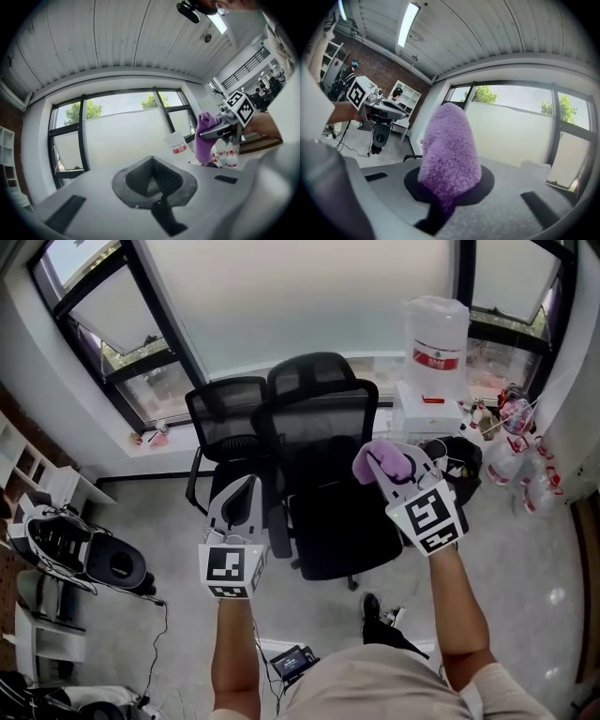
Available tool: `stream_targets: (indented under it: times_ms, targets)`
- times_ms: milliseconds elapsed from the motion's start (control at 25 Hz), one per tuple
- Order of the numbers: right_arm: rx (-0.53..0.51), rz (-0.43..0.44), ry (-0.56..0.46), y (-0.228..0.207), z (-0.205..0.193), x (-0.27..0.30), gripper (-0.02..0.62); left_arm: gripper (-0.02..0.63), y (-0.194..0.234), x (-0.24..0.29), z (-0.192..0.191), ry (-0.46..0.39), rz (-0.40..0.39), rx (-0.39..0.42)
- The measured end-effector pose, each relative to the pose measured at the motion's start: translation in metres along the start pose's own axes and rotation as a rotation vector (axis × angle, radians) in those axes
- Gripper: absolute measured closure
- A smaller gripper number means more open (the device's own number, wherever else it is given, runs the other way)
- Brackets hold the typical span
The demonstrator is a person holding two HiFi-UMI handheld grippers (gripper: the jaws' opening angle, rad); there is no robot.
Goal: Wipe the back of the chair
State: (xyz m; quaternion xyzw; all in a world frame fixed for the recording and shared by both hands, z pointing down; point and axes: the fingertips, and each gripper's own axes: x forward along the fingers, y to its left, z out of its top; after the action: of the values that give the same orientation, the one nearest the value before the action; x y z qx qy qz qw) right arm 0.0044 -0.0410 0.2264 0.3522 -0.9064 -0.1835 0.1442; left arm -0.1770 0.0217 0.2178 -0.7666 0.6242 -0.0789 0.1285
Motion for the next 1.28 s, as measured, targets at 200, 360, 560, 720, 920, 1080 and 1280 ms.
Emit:
stream_targets:
  times_ms: [200,360,560,720,920,1080,1280]
  targets:
    - [-0.003,0.031,0.006,-0.029,-0.018,0.055,0.574,0.6,0.019,0.046,-0.016,0.02,0.04,-0.011]
    - [-0.008,0.054,0.002,-0.056,-0.03,0.094,0.574,0.6,0.032,0.086,-0.025,0.028,0.072,-0.013]
    - [-0.006,0.091,-0.001,-0.089,-0.047,0.139,0.574,0.6,0.042,0.138,-0.036,0.062,0.101,0.007]
    - [0.0,0.123,-0.008,-0.109,-0.058,0.169,0.574,0.6,0.049,0.174,-0.04,0.08,0.129,0.017]
    - [0.005,0.139,-0.007,-0.127,-0.071,0.201,0.574,0.6,0.049,0.208,-0.053,0.104,0.134,0.02]
    - [0.002,0.135,0.001,-0.131,-0.079,0.222,0.574,0.6,0.052,0.225,-0.067,0.118,0.13,0.051]
    - [0.002,0.105,0.022,-0.13,-0.09,0.257,0.574,0.6,0.062,0.244,-0.09,0.13,0.114,0.059]
